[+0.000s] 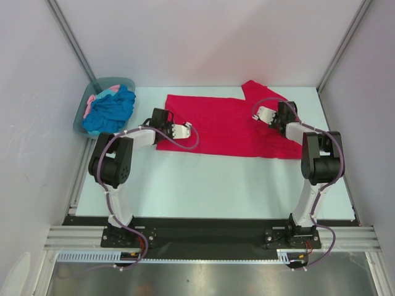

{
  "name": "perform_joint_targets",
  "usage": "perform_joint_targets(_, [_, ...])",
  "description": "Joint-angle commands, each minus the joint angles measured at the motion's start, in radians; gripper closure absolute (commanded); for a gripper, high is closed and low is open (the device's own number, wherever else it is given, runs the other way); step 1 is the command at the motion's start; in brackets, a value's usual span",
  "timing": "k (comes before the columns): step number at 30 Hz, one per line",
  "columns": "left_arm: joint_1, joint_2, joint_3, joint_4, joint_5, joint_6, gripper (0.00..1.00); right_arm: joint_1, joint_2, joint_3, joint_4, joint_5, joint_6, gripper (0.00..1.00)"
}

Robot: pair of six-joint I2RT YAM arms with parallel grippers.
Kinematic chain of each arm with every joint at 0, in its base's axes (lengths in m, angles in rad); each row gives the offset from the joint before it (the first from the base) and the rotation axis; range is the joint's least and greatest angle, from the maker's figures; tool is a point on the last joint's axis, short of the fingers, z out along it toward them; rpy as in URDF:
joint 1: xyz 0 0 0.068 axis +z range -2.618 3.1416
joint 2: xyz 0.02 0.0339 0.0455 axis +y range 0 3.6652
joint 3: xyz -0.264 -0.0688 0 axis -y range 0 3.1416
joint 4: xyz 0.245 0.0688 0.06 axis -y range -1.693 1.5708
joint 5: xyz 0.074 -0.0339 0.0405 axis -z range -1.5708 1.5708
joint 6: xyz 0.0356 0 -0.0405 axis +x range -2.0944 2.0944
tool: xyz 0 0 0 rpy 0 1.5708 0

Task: Fold and stack the t-shirts
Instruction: Fold the tshirt

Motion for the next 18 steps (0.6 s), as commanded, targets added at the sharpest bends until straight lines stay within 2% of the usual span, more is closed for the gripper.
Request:
perform_joint_targets(1, [0.012,0.0,0.039,0.022,-0.015,-0.001,0.93,0.008,0.014,0.04,0.05,0.008,0.015,1.0])
perform_joint_targets(5, [0.011,0.003,0.043,0.02,-0.017,-0.001,0.93,0.01,0.023,0.05,0.061,0.009,0.015,1.0])
perform_joint_targets(7, [0.011,0.003,0.042,0.02,-0.018,0.005,0.84,0.013,0.028,0.056,0.062,0.009,0.016,1.0])
perform_joint_targets(9, [0.011,0.003,0.039,0.023,-0.02,0.011,0.8,0.016,0.033,0.063,0.062,0.008,0.015,1.0])
perform_joint_targets(18, [0.006,0.012,0.042,0.027,-0.029,0.009,0.84,0.03,0.066,0.102,0.093,0.011,0.018,1.0])
